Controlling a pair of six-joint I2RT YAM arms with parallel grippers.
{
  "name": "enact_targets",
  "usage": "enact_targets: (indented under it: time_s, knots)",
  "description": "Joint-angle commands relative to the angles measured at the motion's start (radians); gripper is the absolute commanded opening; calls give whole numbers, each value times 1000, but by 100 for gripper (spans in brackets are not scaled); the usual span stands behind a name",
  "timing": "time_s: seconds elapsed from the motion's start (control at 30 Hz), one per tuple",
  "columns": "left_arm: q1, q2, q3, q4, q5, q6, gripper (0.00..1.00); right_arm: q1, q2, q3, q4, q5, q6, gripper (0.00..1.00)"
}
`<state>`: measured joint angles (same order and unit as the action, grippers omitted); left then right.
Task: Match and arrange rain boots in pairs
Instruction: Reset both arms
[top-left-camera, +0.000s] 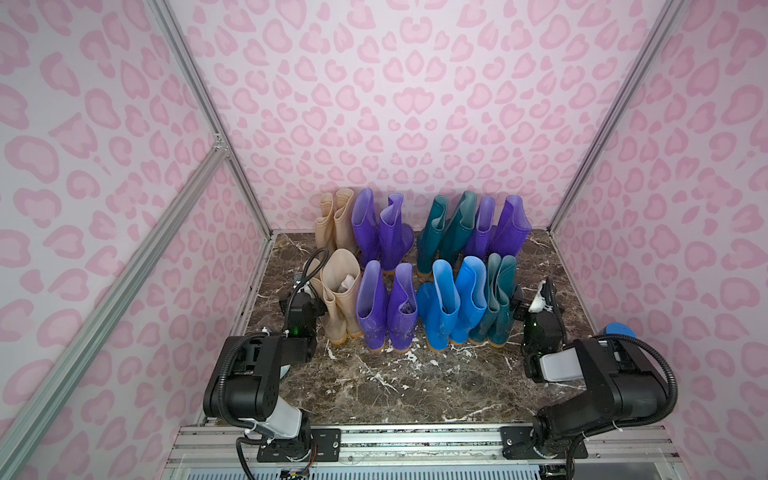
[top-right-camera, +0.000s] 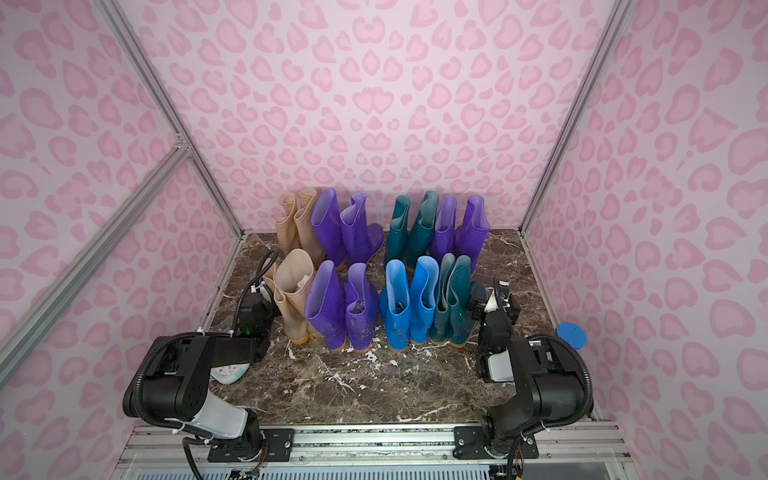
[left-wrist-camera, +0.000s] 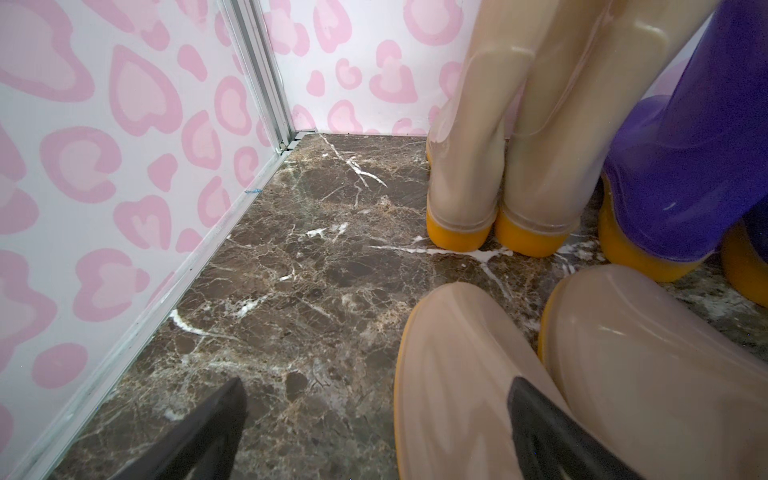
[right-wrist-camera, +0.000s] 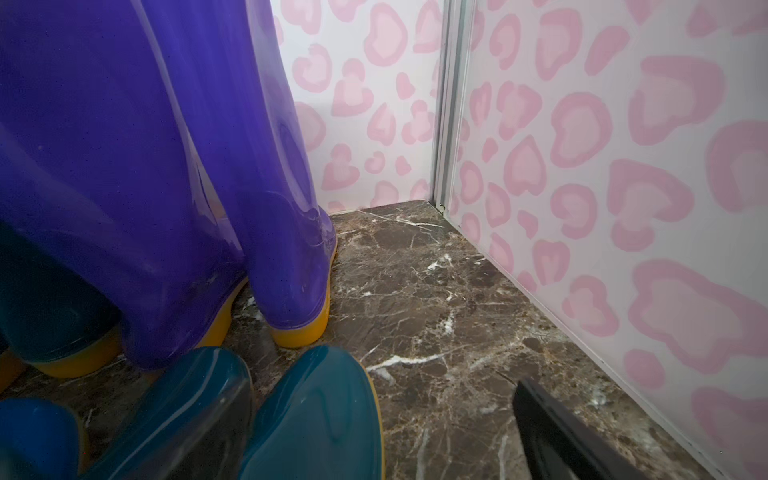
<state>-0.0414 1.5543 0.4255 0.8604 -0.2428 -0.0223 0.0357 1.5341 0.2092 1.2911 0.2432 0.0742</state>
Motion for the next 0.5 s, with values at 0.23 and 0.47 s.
enact_targets:
  time_s: [0.23, 0.47]
  knots:
    - [-10, 4, -3, -39, 79, 25, 99, 4, -1, 1, 0, 16, -10, 99]
    - [-11, 3, -4, -39, 79, 25, 99, 4, -2, 1, 0, 16, -10, 99]
